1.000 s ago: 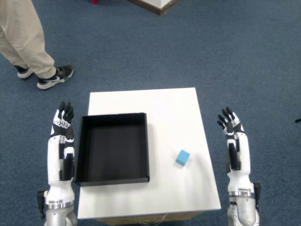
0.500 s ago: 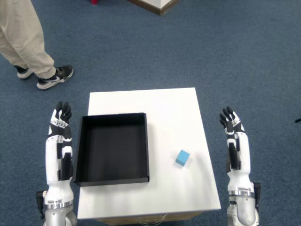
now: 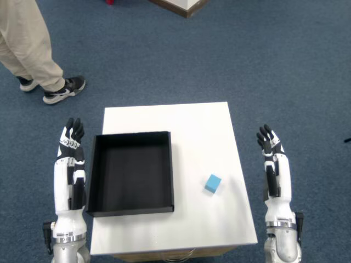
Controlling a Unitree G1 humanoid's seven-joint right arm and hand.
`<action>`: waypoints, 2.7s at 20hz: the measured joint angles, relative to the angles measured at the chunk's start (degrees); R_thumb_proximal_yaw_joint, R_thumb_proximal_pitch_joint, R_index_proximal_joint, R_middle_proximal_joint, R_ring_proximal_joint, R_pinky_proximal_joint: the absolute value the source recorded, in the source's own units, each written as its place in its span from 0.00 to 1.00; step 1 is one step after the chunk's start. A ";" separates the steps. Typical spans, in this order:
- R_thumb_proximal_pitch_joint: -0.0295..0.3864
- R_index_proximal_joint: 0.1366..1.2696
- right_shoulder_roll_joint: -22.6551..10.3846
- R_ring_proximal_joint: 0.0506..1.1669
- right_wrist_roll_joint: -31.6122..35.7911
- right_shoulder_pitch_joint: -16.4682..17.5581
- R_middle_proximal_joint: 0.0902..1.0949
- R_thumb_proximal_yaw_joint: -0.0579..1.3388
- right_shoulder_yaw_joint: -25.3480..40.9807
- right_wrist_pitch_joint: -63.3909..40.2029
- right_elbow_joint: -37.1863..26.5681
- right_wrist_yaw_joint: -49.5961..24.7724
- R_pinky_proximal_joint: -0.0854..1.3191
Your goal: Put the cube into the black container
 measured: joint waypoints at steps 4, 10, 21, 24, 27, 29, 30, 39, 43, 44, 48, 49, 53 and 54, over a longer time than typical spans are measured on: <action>0.36 0.04 0.00 0.13 -0.09 0.00 0.07 0.03 -0.01 0.00 0.00 -0.06 0.15; 0.36 0.05 0.00 0.14 -0.37 0.00 0.08 0.04 -0.11 0.00 -0.01 -0.21 0.15; 0.66 0.13 -2.94 0.18 -9.27 0.01 0.15 0.34 4.59 -2.50 2.94 -7.83 0.16; 0.55 0.13 -5.16 0.18 -14.95 -0.05 0.15 0.37 8.30 -2.50 3.54 -11.94 0.14; 0.40 0.13 -6.73 0.18 -19.55 -0.82 0.14 0.35 12.28 -2.33 3.68 -18.14 0.15; 0.33 0.14 -7.98 0.18 -23.61 -1.24 0.14 0.31 15.23 -0.59 3.50 -23.48 0.16; 0.28 0.14 -8.67 0.18 -26.83 -1.45 0.14 0.30 17.62 2.10 3.14 -27.51 0.17; 0.17 0.14 -11.57 0.18 -53.29 -1.58 0.14 0.30 35.32 23.38 -4.52 -64.24 0.19; 0.07 0.14 -11.59 0.18 -60.84 -1.84 0.14 0.31 40.08 30.57 -4.33 -72.14 0.19; 0.06 0.14 -11.59 0.17 -62.11 -2.02 0.13 0.31 41.20 31.94 -4.05 -73.88 0.19; 0.04 0.13 -11.52 0.16 -64.83 -2.10 0.13 0.30 43.43 33.44 -3.20 -77.41 0.17; 0.04 0.13 -11.51 0.16 -65.40 -2.10 0.13 0.30 43.65 33.67 -3.08 -77.86 0.17; 0.03 0.14 -11.50 0.15 -66.88 -1.93 0.13 0.28 44.41 34.34 -1.23 -79.27 0.16; 0.03 0.14 -11.50 0.15 -67.11 -1.88 0.13 0.28 44.64 34.75 -0.98 -79.30 0.16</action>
